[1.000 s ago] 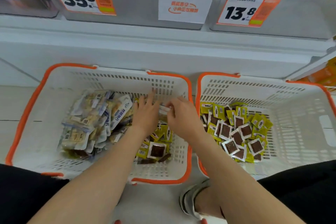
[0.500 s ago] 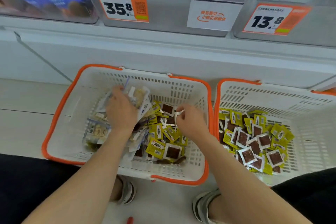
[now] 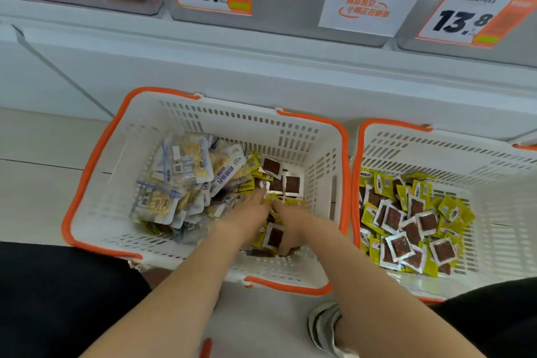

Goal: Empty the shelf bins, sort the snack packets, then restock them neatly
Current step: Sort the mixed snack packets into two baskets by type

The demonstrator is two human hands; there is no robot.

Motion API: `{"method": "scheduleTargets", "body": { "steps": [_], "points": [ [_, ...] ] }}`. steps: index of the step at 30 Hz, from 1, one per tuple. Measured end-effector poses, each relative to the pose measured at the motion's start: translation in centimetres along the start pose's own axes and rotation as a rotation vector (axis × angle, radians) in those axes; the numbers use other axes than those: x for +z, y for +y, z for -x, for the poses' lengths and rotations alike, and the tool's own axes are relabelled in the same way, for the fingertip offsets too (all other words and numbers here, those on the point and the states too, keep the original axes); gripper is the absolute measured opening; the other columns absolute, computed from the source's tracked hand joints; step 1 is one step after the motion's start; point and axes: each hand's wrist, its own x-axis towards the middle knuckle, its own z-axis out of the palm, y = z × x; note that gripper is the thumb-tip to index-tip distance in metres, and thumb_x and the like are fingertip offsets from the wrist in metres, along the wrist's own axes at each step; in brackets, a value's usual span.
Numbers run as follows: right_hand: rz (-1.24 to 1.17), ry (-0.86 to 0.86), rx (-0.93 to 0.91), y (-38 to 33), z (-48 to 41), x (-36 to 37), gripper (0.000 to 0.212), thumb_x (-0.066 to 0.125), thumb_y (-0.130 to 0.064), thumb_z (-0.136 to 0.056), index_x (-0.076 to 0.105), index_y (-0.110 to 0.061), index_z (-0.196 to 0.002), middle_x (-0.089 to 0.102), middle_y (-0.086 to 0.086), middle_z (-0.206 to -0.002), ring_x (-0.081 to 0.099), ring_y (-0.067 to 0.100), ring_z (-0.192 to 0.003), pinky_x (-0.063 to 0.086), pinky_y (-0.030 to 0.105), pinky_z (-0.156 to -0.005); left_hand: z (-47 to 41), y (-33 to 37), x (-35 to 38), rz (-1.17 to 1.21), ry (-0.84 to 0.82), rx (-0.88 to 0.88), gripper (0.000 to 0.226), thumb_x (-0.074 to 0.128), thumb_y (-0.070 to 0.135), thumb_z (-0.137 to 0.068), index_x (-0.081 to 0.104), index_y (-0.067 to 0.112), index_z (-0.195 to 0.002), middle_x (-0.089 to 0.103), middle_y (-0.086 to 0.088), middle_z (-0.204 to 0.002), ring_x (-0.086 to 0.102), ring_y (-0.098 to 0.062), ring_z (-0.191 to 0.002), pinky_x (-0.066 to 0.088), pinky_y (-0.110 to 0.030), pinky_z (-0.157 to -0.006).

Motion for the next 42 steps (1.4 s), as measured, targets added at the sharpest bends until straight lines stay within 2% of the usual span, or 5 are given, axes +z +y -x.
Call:
{"method": "scheduleTargets", "body": {
  "steps": [8,21,27,34,42],
  "points": [
    [0.174,0.054,0.087,-0.4,-2.8,2.9,0.152,0.094,-0.020,-0.071,-0.030,-0.025,-0.159,-0.026,0.023,-0.167,-0.007,0.052,-0.155,0.027,0.062,-0.122,-1.4,-1.3,0.1,-0.182,0.022,-0.013,0.125,0.091,0.031,-0.076,0.006,0.010,-0.165,0.005,-0.008,-0.173,0.008,-0.029,-0.158,0.023,-0.046,-0.126],
    [0.291,0.329,0.065,-1.2,-3.9,4.6,0.053,0.058,-0.003,-0.098,0.039,-0.009,-0.148,0.060,0.021,-0.130,0.064,0.035,-0.112,0.050,0.041,-0.075,-2.6,-1.7,2.2,-0.138,0.108,-0.024,0.117,0.088,0.021,-0.070,0.018,0.018,-0.163,0.013,-0.008,-0.170,0.016,-0.033,-0.155,0.021,-0.047,-0.126],
    [0.299,0.303,0.074,-0.6,-3.6,5.6,0.058,0.063,-0.015,-0.097,0.035,-0.020,-0.147,0.052,0.021,-0.138,0.047,0.041,-0.125,0.042,0.047,-0.102,-2.1,-2.5,1.3,-0.161,0.169,0.053,0.074,0.082,0.021,-0.079,0.048,0.023,-0.145,0.045,-0.002,-0.145,0.040,-0.028,-0.134,0.040,-0.043,-0.110],
    [-0.167,0.315,0.043,-0.3,-3.8,5.0,0.044,0.063,-0.009,-0.094,0.047,-0.023,-0.133,0.063,0.013,-0.114,0.065,0.036,-0.100,0.053,0.038,-0.074,-0.2,-2.7,0.2,-0.001,0.315,-0.019,0.052,0.073,0.003,-0.087,0.064,0.031,-0.130,0.063,0.007,-0.130,0.062,-0.020,-0.119,0.056,-0.038,-0.075],
    [-0.554,0.608,-0.102,-0.7,0.8,-0.4,0.052,0.076,-0.033,-0.091,0.053,-0.021,-0.136,0.066,-0.001,-0.123,0.062,0.021,-0.113,0.050,0.032,-0.086,0.5,-1.7,-2.7,0.695,0.497,-0.172,0.014,0.077,0.017,-0.091,0.073,0.025,-0.102,0.071,0.009,-0.093,0.067,-0.013,-0.086,0.048,-0.028,-0.071]
  ]
}}
